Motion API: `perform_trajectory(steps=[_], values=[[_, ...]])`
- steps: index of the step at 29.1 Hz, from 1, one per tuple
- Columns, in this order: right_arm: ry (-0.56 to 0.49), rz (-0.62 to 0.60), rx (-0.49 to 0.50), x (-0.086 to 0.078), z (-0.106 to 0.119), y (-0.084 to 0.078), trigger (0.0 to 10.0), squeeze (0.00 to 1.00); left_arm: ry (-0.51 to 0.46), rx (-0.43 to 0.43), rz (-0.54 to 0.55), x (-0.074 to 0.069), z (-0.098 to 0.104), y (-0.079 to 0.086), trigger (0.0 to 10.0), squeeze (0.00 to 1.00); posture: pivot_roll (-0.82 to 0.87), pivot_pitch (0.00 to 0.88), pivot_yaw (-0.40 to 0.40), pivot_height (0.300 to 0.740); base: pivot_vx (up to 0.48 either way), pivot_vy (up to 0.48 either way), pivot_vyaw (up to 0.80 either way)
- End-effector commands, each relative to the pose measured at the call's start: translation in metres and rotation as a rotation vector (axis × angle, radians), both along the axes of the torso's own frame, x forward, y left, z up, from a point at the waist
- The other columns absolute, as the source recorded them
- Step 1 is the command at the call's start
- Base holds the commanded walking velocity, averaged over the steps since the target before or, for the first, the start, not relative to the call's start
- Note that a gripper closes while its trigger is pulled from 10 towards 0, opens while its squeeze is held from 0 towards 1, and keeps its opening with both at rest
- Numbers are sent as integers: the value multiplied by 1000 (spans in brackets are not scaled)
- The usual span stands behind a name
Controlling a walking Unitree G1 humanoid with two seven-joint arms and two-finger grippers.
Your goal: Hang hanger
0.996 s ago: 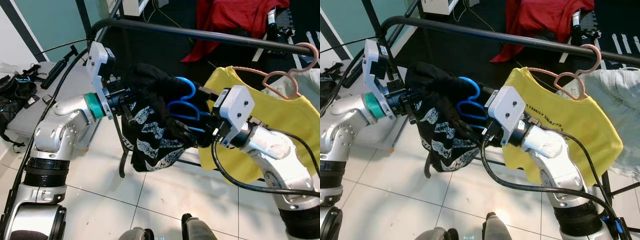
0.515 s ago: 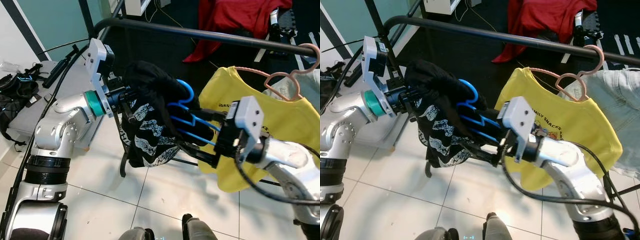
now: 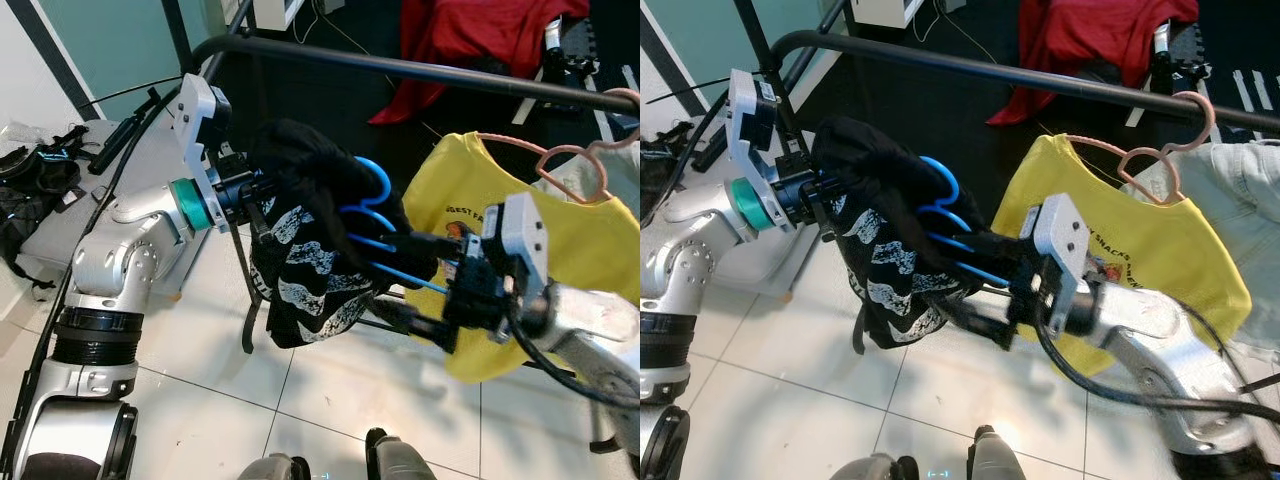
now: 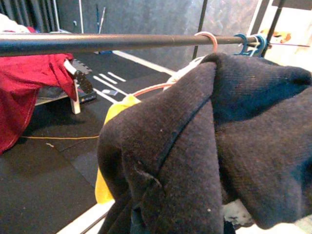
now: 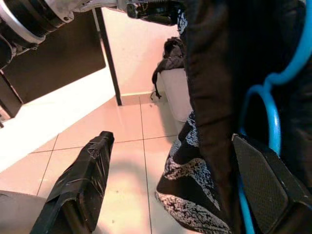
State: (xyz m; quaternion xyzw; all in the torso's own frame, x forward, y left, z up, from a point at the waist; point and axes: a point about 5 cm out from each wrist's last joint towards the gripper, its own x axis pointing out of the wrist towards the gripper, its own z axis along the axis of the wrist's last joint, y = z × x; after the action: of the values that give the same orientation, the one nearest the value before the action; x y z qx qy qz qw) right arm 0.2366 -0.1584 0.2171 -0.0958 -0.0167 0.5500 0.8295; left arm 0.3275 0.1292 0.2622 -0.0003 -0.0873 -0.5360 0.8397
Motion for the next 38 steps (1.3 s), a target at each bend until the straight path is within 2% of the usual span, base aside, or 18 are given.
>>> perform_trajectory(steps=[1, 6, 7, 13, 14, 22, 23, 24, 25, 26, 32, 38], values=[[-12, 18, -41, -5, 2, -3, 10000, 1000, -33, -18, -29, -3, 4, -3, 0, 0, -178, 76, 107, 740, 0, 0, 0], [-45, 21, -135, -6, 4, -9, 10000, 1000, -25, -21, -43, -4, 2, -6, 0, 0, -182, 74, 117, 740, 0, 0, 0], [-66, 15, -184, -5, 3, -10, 10000, 0, -25, -21, -50, -3, 2, -7, 0, 0, -184, 74, 125, 740, 0, 0, 0], [-122, -13, -275, 1, -1, -12, 10000, 0, -24, -23, -72, -4, 3, -8, 0, 0, -184, 72, 132, 740, 0, 0, 0], [-139, -29, -276, 7, -3, -8, 10000, 0, -23, -27, -85, -5, 4, -10, 0, 0, -185, 71, 135, 740, 0, 0, 0], [-138, -46, -238, 18, -9, 4, 10000, 0, -26, -35, -113, -7, 6, -13, 0, 0, -176, 68, 131, 740, 0, 0, 0], [-117, -47, -209, 22, -12, 8, 9569, 0, -30, -37, -118, -7, 7, -14, 0, 0, -171, 66, 128, 740, 0, 0, 0], [-117, -47, -209, 22, -12, 8, 9569, 0, -30, -37, -118, -7, 7, -14, 0, 0, -171, 66, 128, 740, 0, 0, 0], [-94, -42, -186, 26, -17, 11, 3020, 0, -34, -40, -122, -8, 8, -15, 0, 0, -167, 64, 126, 740, 0, 0, 0], [-78, -42, -171, 29, -20, 14, 0, 0, -37, -42, -125, -9, 9, -15, 0, 0, -166, 63, 125, 740, 0, 0, 0], [-70, -43, -163, 33, -25, 15, 0, 0, -41, -43, -126, -10, 9, -15, 0, 0, -159, 59, 119, 740, 0, 0, 0], [-117, -70, -127, 37, -14, 10, 0, 0, -36, -36, -114, -10, 6, -11, 0, 0, -158, 55, 115, 740, 0, 0, 0]])
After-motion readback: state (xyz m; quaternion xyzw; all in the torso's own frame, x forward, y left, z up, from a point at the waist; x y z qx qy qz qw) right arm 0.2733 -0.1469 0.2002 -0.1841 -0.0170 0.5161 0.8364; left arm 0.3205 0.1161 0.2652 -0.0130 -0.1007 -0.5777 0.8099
